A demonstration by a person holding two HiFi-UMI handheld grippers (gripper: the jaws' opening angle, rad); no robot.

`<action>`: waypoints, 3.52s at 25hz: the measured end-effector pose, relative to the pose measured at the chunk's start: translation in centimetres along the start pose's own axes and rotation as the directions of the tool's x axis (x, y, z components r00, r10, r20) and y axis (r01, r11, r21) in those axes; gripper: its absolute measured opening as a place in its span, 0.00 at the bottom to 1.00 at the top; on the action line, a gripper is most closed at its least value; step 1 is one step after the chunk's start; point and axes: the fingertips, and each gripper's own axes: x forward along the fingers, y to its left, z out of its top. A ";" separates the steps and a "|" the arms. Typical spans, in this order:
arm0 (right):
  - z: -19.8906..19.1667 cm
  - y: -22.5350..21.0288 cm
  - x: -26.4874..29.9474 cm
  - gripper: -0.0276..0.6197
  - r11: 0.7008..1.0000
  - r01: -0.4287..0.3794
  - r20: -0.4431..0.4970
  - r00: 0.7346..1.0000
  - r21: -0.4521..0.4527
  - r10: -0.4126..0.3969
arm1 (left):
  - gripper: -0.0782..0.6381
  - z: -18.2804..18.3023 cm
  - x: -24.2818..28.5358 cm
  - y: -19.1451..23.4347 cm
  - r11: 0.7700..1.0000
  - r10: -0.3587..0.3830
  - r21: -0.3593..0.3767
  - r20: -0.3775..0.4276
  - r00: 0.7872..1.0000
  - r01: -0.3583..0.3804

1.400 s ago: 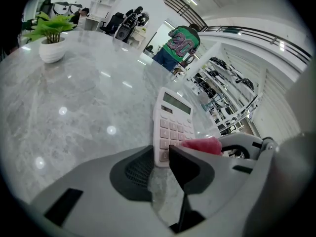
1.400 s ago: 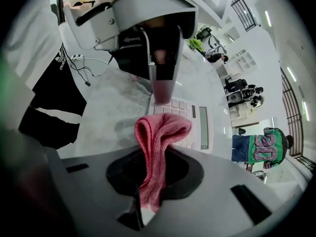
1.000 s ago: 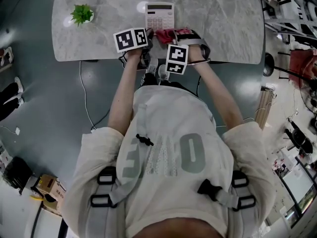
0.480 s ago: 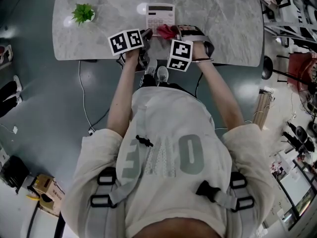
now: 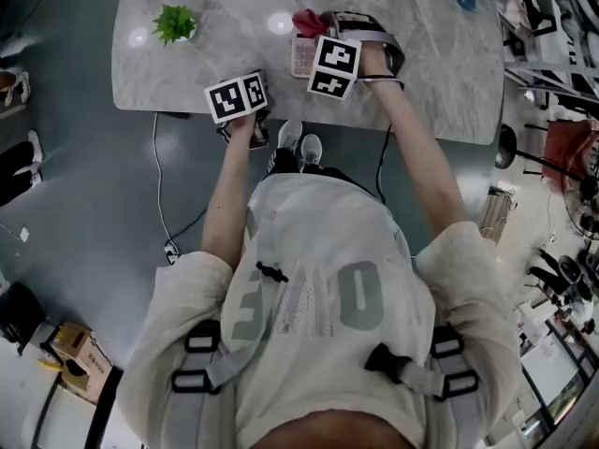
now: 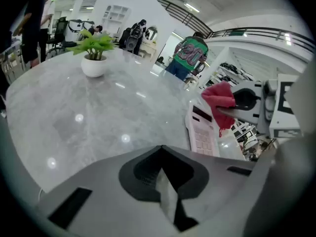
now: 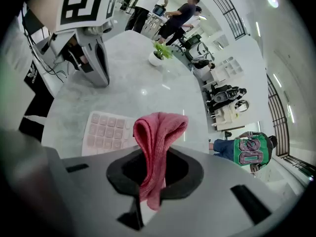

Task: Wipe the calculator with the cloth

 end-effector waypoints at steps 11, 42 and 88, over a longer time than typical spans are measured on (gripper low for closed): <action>1.1 1.1 3.3 0.13 0.999 -0.042 -0.066 0.997 -0.001 0.042 | 0.13 0.2 0.2 0.2 0.998 -0.052 -0.044 -0.019 0.998 0.051; 2.6 9.8 0.6 0.13 0.989 -0.140 -0.017 0.990 -0.038 0.140 | 0.14 0.2 0.2 0.4 0.998 -0.044 -0.036 -0.014 0.999 0.044; -6.5 -11.3 -26.4 0.13 0.516 0.276 0.182 0.719 0.811 -0.671 | 0.14 19.4 -25.7 -21.3 0.822 -0.334 0.522 0.767 0.549 -0.229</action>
